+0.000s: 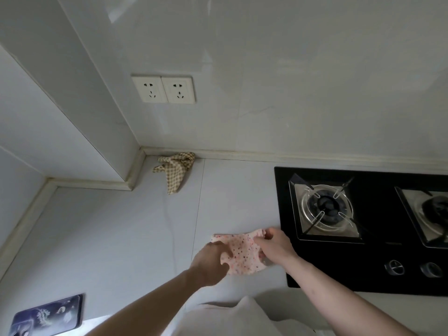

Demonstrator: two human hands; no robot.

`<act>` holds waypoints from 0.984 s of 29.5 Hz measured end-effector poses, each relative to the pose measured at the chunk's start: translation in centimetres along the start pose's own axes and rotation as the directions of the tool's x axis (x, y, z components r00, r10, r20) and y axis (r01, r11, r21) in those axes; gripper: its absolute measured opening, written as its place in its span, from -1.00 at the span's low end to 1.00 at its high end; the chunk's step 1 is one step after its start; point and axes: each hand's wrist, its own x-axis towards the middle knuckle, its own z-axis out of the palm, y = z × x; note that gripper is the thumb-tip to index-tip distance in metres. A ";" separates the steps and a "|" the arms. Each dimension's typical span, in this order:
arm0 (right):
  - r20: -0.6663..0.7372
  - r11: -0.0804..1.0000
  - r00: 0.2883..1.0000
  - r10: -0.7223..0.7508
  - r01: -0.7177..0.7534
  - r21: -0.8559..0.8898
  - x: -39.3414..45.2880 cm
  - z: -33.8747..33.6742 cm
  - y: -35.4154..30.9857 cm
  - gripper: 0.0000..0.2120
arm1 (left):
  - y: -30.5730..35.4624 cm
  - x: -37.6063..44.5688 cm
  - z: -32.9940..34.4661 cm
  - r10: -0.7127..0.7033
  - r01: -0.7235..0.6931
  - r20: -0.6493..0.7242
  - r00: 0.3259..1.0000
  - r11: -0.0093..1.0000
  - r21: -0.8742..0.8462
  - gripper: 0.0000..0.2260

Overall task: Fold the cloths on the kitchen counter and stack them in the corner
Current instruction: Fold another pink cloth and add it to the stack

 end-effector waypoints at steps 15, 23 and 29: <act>0.253 0.981 0.962 -0.102 0.139 -0.133 0.6 5.7 -0.6 -0.78 | -3.7 1.0 -3.5 -0.240 0.220 -0.144 0.960 0.966 -0.138 -0.74; 0.099 0.986 0.995 -0.017 0.033 -0.163 1.1 2.6 2.5 -0.72 | -0.3 4.6 -2.0 -0.157 0.158 -0.020 0.987 0.981 0.111 -0.48; 0.107 0.982 0.994 -0.036 0.055 -0.183 1.1 2.7 1.9 -0.49 | 1.0 5.1 -1.0 -0.235 0.235 -0.008 0.972 0.972 0.007 -0.82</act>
